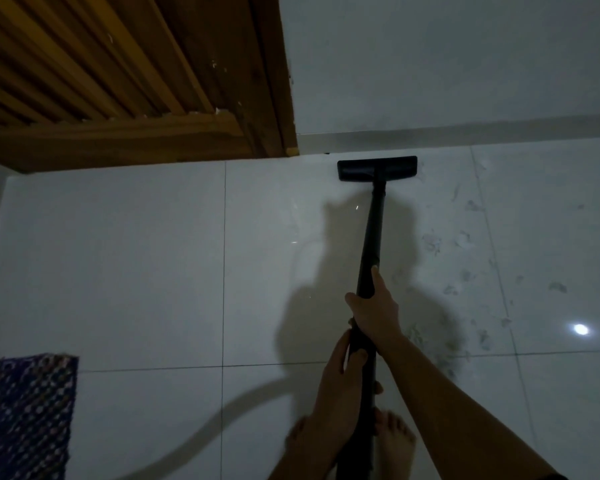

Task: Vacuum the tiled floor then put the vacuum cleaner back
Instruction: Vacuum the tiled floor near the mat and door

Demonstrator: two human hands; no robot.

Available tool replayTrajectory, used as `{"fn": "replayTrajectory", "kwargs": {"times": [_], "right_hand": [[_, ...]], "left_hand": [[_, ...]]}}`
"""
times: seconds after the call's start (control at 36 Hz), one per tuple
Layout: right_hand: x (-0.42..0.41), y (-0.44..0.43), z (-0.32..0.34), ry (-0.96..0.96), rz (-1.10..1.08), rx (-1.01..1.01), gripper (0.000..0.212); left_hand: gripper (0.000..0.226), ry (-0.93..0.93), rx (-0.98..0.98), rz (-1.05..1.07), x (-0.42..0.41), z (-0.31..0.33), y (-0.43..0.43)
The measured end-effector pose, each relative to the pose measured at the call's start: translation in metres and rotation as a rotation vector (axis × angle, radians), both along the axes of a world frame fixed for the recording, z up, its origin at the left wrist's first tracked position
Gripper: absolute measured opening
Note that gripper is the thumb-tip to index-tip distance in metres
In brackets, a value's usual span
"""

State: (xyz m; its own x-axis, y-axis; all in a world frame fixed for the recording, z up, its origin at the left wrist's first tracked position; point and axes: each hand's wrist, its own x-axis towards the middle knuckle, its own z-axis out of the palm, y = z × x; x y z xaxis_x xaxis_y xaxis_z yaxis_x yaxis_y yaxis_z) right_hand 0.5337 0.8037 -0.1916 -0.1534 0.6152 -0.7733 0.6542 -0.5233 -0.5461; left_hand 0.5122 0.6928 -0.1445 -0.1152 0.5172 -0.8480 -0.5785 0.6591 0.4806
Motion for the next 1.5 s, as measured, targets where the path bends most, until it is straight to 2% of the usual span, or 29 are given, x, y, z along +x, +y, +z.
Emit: {"fn": "replayTrajectory", "kwargs": {"times": [0.28, 0.42, 0.89, 1.14, 1.36, 1.5], "right_hand": [[0.019, 0.027, 0.007, 0.016, -0.006, 0.039, 0.080], [0.031, 0.043, 0.008, 0.012, -0.010, 0.076, 0.080], [0.075, 0.062, 0.014, -0.028, -0.027, 0.089, 0.079], [0.115, 0.040, 0.033, -0.040, -0.038, 0.045, 0.079], [0.152, -0.001, 0.045, -0.071, 0.052, 0.044, 0.077], [0.165, -0.034, 0.047, -0.090, 0.063, 0.038, 0.078]], "left_hand": [[0.042, 0.062, 0.002, -0.021, 0.022, 0.011, 0.028], [0.036, 0.025, 0.044, 0.018, 0.032, 0.022, 0.041], [0.038, 0.051, 0.031, -0.081, 0.070, 0.043, 0.065], [0.036, 0.093, 0.002, -0.111, 0.108, 0.059, 0.045], [0.030, 0.064, -0.032, -0.087, 0.143, 0.073, 0.006], [0.037, 0.091, -0.027, -0.104, 0.157, 0.078, -0.026]]}}
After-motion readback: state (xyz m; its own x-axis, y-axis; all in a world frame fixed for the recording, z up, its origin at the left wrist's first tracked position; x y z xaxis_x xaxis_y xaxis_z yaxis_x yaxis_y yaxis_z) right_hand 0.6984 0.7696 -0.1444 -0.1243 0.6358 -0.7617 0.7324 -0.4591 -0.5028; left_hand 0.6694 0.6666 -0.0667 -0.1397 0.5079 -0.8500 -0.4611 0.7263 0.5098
